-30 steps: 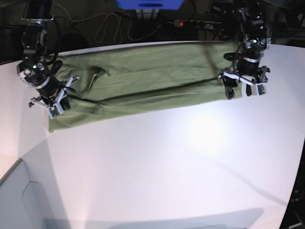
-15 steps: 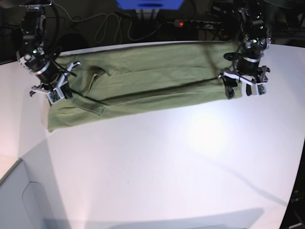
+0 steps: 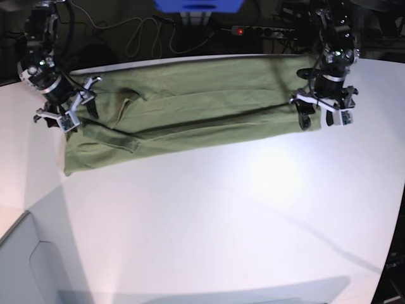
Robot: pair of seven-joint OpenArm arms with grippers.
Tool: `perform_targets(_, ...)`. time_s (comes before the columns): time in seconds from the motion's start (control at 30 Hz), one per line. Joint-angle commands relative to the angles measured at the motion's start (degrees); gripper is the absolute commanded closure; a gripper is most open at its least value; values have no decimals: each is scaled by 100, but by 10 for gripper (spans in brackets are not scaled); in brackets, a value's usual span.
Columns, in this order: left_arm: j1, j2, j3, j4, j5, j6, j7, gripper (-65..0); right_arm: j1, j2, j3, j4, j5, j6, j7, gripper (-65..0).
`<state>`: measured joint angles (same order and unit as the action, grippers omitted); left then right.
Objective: Fold the T-shirt properly
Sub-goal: 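Regrip the strip ends with both grippers, tightening the hold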
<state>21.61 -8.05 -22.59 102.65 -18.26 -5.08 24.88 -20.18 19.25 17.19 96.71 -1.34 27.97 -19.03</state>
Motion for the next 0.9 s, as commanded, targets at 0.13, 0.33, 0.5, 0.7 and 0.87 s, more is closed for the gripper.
perform_targets(0.13, -37, -43, -154, -89, -42, -15, -128, -428, 36, -30, 105, 198, 77, 47, 166, -358)
perform_targets(0.33, -231, -69, -137, -538, -42, -15, -128, -428, 36, -39, 96, 180, 77, 47, 149, -358)
perform_targets(0.5, -380, -69, -119, -740, -42, -24, -128, -425, 36, -39, 96, 180, 77, 47, 122, -358)
perform_targets(0.7, -451, -52, -110, -749, -42, -32, -128, -424, 36, -39, 96, 171, 77, 47, 114, -358)
perform_targets(0.87, -451, -96, 162, -749, -42, -32, -128, -422, 36, -39, 96, 171, 77, 47, 114, -358)
